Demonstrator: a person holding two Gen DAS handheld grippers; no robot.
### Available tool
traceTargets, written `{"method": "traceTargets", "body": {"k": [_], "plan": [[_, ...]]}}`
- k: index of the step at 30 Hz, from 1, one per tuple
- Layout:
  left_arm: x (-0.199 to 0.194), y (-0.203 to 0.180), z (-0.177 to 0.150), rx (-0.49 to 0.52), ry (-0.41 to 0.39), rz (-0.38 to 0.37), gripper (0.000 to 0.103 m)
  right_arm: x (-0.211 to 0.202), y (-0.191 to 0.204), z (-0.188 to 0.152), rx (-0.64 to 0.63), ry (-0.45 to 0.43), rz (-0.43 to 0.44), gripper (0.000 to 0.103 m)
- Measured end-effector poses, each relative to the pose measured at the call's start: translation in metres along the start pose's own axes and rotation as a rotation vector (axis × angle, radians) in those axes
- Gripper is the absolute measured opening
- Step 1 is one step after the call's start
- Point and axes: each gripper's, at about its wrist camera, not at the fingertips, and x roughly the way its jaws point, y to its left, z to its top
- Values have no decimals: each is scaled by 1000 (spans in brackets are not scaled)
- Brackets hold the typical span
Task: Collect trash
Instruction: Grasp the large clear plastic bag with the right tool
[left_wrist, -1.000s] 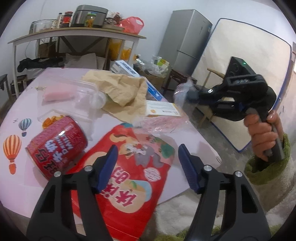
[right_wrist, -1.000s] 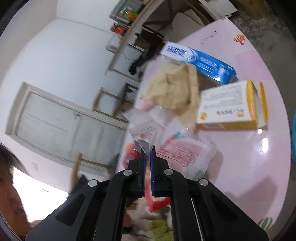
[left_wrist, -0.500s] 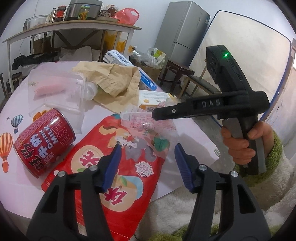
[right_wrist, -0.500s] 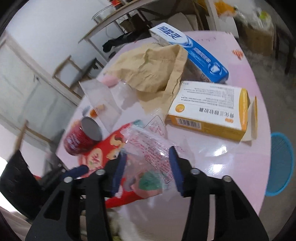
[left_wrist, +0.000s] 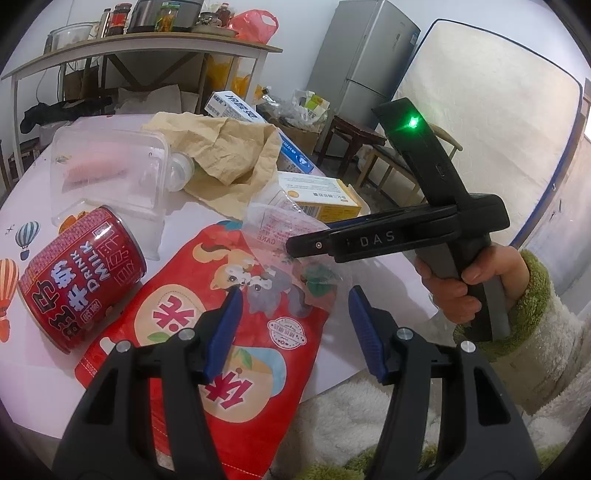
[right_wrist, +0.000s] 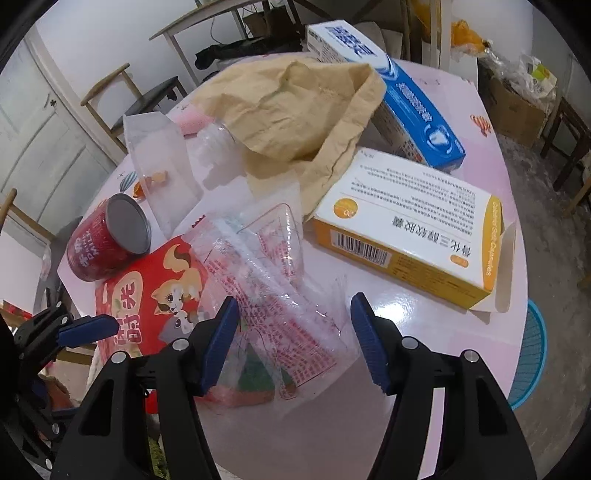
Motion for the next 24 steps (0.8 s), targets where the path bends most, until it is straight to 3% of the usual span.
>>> {"method": "traceTargets", "body": {"k": [6, 13, 19, 24], "plan": [[-6, 2, 2, 0, -22, 5, 56, -2, -7, -1, 48, -7, 18, 47], [-44, 21, 23, -21, -127, 55, 56, -9, -11, -4, 73, -22, 42, 35], [-88, 83, 53, -172, -238, 82, 56, -20, -13, -6, 89, -40, 57, 34], [-83, 141, 68, -296, -173, 120, 56, -28, -18, -7, 110, -52, 93, 33]]}}
